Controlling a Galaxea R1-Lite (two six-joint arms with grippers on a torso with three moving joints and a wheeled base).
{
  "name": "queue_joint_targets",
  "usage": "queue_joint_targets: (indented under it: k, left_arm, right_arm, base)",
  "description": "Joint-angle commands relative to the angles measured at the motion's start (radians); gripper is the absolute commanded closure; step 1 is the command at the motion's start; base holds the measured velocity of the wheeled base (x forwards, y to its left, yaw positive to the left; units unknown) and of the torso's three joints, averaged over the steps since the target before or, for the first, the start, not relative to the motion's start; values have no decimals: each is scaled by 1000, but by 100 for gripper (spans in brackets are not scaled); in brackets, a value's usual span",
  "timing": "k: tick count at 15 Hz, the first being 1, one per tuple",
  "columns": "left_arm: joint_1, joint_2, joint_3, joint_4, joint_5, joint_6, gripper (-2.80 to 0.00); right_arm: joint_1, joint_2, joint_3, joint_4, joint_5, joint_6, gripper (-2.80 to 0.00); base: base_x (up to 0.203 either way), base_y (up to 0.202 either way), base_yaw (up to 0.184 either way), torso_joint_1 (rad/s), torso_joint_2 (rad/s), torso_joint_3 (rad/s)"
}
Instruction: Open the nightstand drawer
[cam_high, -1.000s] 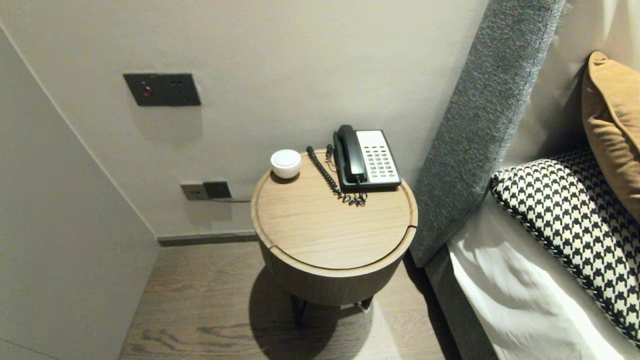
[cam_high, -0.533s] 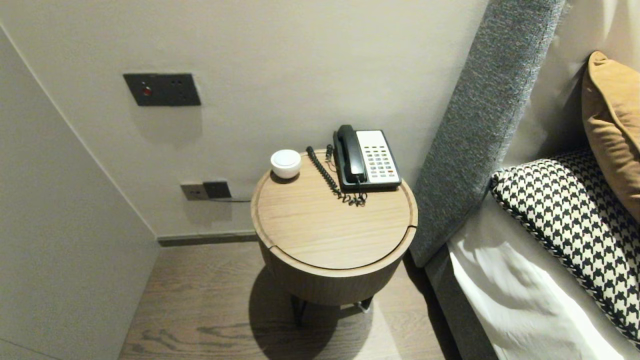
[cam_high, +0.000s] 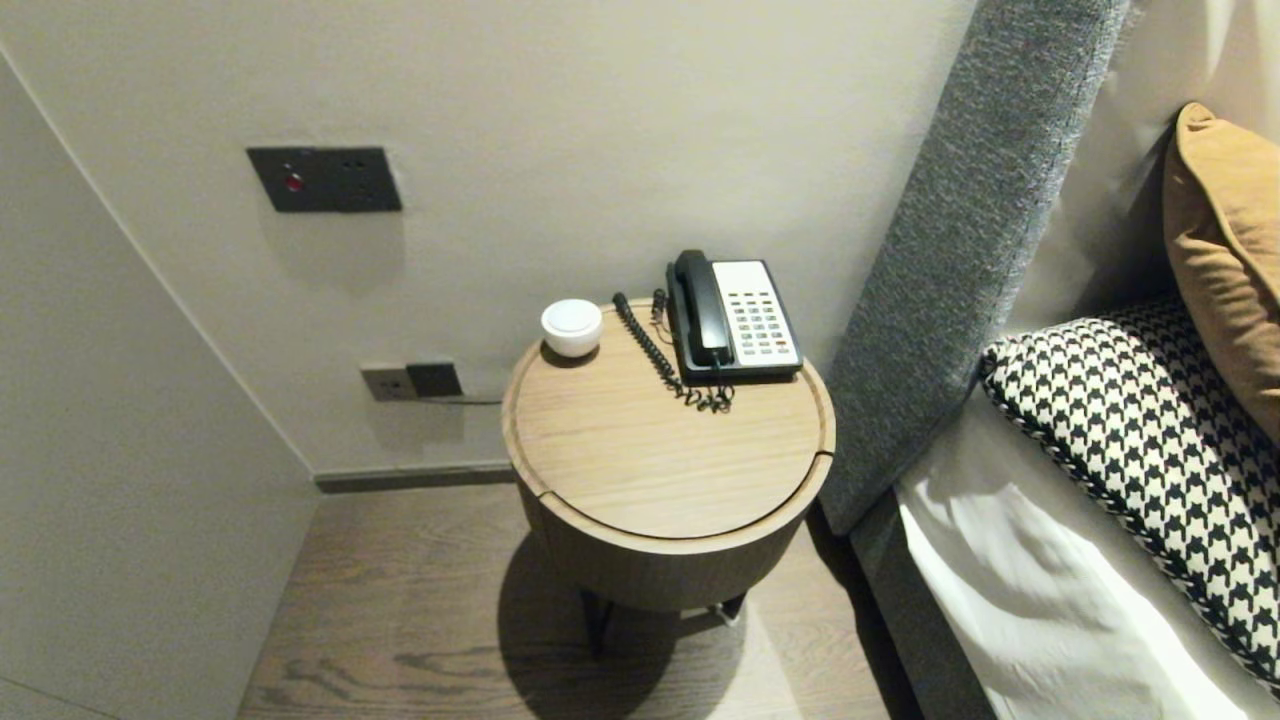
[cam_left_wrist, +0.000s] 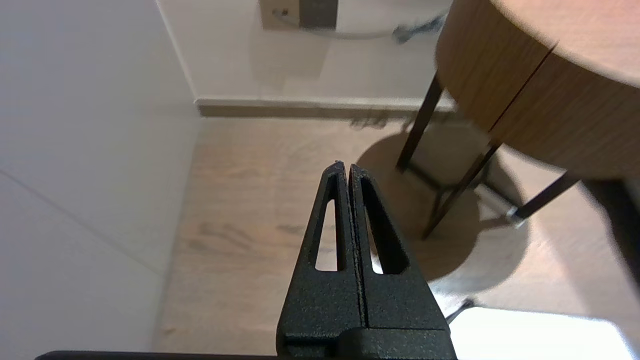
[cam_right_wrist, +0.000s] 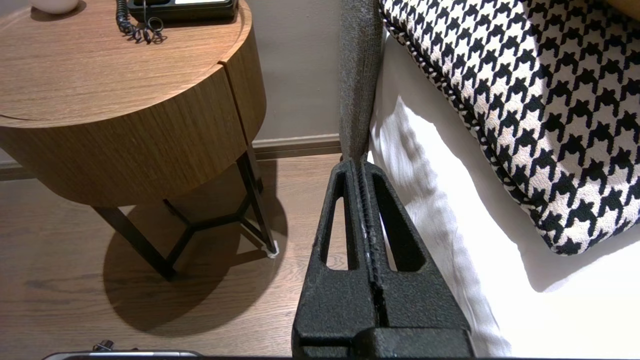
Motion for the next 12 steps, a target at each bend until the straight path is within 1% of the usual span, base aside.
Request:
queue_joint_targets:
  k: [1, 7, 9, 10, 12]
  left_arm:
    - [0, -33, 0, 1, 1, -3, 0]
    - [0, -33, 8, -24, 2, -4, 0]
    - [0, -32, 36, -124, 4, -2, 0]
    - [0, -32, 71, -186, -9, 6, 0]
    - [0, -33, 78, -191, -21, 1, 0]
  right_arm:
    - [1, 1, 40, -1, 0, 0, 0]
    - [-1, 0, 40, -1, -2, 3, 0]
    - [-1, 0, 40, -1, -2, 3, 0]
    - [-1, 0, 40, -1, -2, 3, 0]
    - [-1, 0, 40, -1, -3, 3, 0]
  base:
    - [0, 0, 0, 0, 0, 0]
    - [0, 0, 0, 0, 0, 0]
    - [0, 0, 0, 0, 0, 0]
    - [0, 0, 0, 0, 0, 0]
    - [0, 0, 0, 0, 0, 0]
